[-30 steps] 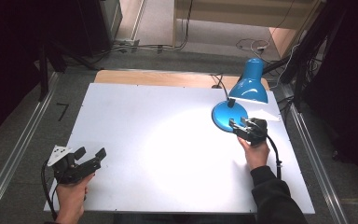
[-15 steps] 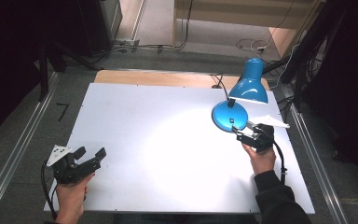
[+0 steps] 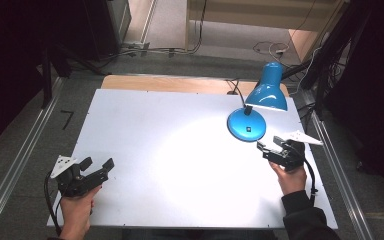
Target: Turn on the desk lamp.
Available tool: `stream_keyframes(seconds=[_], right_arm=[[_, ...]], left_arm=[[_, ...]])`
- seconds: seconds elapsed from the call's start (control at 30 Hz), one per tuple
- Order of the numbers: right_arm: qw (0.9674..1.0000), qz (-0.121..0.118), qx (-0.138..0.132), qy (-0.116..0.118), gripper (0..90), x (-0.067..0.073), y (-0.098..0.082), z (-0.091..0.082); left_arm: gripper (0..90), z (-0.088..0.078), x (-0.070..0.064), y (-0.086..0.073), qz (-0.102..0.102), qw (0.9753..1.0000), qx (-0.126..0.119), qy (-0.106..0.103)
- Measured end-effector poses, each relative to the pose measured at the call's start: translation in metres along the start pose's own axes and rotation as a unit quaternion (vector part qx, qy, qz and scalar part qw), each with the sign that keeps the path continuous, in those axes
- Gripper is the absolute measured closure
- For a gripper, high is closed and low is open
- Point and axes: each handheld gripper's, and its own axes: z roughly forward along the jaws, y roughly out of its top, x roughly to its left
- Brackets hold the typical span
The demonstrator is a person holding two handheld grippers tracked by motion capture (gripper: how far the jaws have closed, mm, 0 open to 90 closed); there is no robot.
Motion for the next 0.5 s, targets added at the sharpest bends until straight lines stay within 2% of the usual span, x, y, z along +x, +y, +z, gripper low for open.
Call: stream_keyframes(seconds=[0.3, 0.5], right_arm=[[0.9999, 0.006, 0.014, -0.004, 25.4, -0.009, -0.014, -0.014], [0.9999, 0.008, 0.012, -0.006, 25.3, -0.011, -0.018, -0.023]], left_arm=[[17.3, 0.0, 0.0, 0.0, 0.0, 1.0, -0.001, 0.0], [17.3, 0.0, 0.0, 0.0, 0.0, 1.0, 0.0, 0.0]])
